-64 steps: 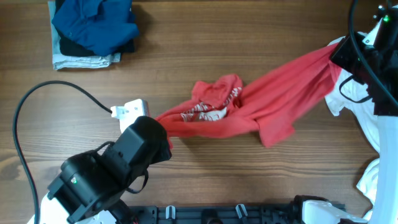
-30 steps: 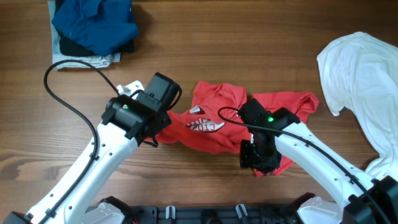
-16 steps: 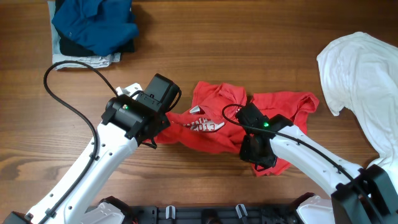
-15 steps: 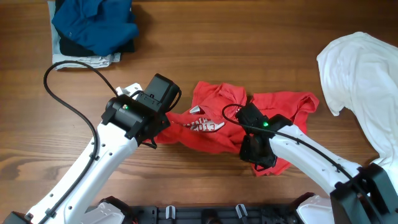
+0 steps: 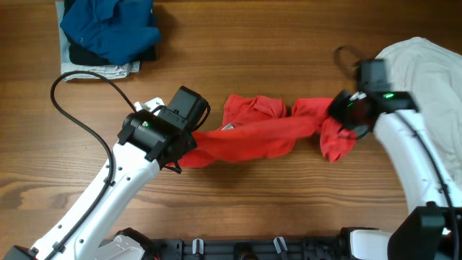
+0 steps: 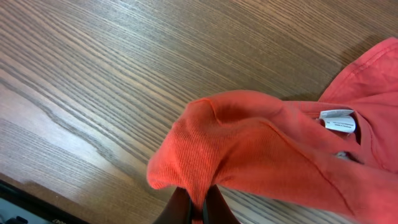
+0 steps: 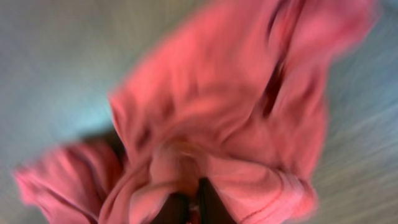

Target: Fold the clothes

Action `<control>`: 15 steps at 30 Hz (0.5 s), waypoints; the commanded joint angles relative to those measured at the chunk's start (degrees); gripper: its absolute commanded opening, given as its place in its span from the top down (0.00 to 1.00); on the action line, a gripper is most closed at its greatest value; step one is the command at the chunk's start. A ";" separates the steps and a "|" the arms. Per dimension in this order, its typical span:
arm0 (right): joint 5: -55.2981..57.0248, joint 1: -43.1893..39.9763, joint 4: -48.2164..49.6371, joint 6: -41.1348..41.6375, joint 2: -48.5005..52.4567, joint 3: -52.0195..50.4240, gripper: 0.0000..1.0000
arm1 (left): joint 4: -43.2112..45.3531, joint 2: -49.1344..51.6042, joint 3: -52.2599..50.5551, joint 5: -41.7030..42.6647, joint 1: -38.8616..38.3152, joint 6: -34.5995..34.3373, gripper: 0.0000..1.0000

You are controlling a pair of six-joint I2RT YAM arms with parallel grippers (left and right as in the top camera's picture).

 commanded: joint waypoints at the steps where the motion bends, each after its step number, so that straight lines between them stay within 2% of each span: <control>1: 1.07 -4.63 0.46 -6.73 0.39 4.20 0.74 | -0.22 -0.04 0.15 -1.62 0.31 -0.96 0.96; 2: 1.40 -5.53 0.52 -7.10 0.59 4.22 0.62 | -0.22 -0.04 0.15 -2.05 0.31 -0.96 0.96; 5: -2.64 -5.79 -1.09 -10.10 0.72 4.22 0.47 | -0.22 -0.04 0.15 -2.05 0.31 -0.96 0.96; 9: -16.11 -4.87 -13.18 -15.58 0.70 4.17 0.46 | -0.20 -0.04 0.15 -2.29 0.31 -0.96 0.96; 11: -16.22 -1.51 -20.02 -17.55 0.70 3.43 0.46 | 0.07 -0.04 0.15 -2.93 0.31 -0.98 0.96; 13: -13.88 2.95 -21.49 -17.62 0.70 0.22 0.46 | 0.68 -0.04 0.15 -2.91 0.31 -0.98 0.96; 15: -12.35 5.49 -18.01 -13.51 0.72 -4.83 0.45 | 0.87 -0.04 0.15 -2.91 0.31 -0.98 0.96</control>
